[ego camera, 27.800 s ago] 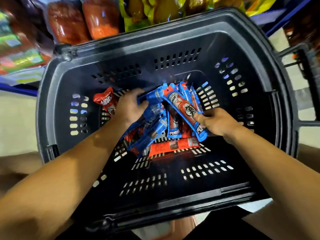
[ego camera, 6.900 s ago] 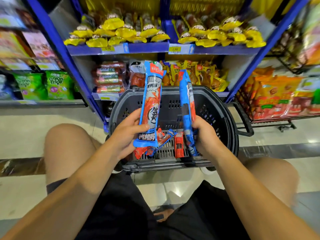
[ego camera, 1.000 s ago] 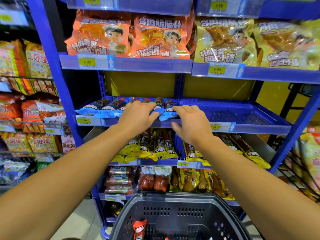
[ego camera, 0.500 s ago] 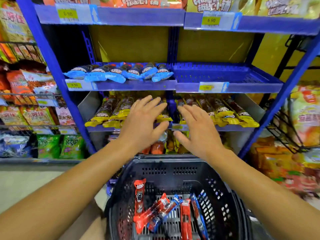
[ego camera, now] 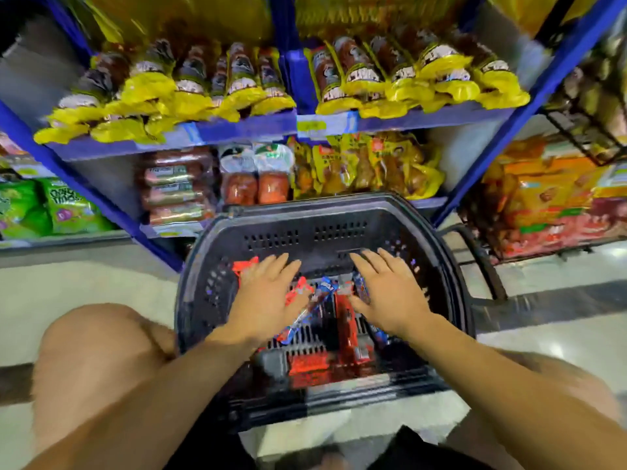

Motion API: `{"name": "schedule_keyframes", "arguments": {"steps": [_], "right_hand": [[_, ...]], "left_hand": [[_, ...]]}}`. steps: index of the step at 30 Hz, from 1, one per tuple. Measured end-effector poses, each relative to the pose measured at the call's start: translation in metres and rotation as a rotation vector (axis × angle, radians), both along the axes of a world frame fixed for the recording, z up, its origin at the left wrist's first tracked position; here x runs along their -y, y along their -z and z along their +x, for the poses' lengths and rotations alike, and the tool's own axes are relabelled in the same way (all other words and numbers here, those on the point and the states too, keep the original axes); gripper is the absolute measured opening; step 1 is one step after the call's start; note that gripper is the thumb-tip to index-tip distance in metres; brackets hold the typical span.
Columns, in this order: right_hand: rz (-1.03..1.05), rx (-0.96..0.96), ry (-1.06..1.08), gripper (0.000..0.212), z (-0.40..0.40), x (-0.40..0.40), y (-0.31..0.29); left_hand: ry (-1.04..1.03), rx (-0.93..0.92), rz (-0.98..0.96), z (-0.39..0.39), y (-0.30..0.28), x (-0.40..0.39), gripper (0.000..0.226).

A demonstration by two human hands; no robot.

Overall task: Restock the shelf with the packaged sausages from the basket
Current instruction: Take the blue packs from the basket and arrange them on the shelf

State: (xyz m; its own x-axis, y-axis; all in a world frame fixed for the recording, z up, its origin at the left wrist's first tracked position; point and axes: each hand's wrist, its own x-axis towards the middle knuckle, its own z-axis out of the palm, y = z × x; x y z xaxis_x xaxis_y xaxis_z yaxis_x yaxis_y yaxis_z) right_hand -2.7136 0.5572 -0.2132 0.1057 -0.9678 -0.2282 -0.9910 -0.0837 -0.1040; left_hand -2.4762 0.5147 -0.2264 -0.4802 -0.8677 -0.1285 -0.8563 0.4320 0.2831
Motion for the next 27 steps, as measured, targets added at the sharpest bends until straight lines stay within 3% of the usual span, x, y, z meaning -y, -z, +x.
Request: {"name": "schedule_keyframes", "arguments": {"steps": [6, 12, 18, 24, 27], "right_hand": [[0.172, -0.006, 0.088, 0.089, -0.014, 0.011, 0.082], [0.428, 0.186, 0.432, 0.090, -0.025, 0.025, 0.158], [0.550, 0.402, 0.853, 0.093, -0.033, 0.042, 0.222], [0.591, 0.481, 0.955, 0.100, -0.036, 0.040, 0.261], [0.589, 0.368, 0.919, 0.096, -0.034, 0.042, 0.269]], "left_hand": [[-0.025, -0.101, 0.021, 0.005, 0.073, 0.005, 0.052], [-0.026, -0.033, 0.276, -0.006, 0.147, 0.024, 0.063], [-0.071, -0.091, 0.427, -0.024, 0.201, 0.042, 0.083], [-0.147, -0.179, 0.538, -0.032, 0.241, 0.050, 0.089], [-0.136, -0.149, 0.553, -0.030, 0.264, 0.049, 0.080]]}}
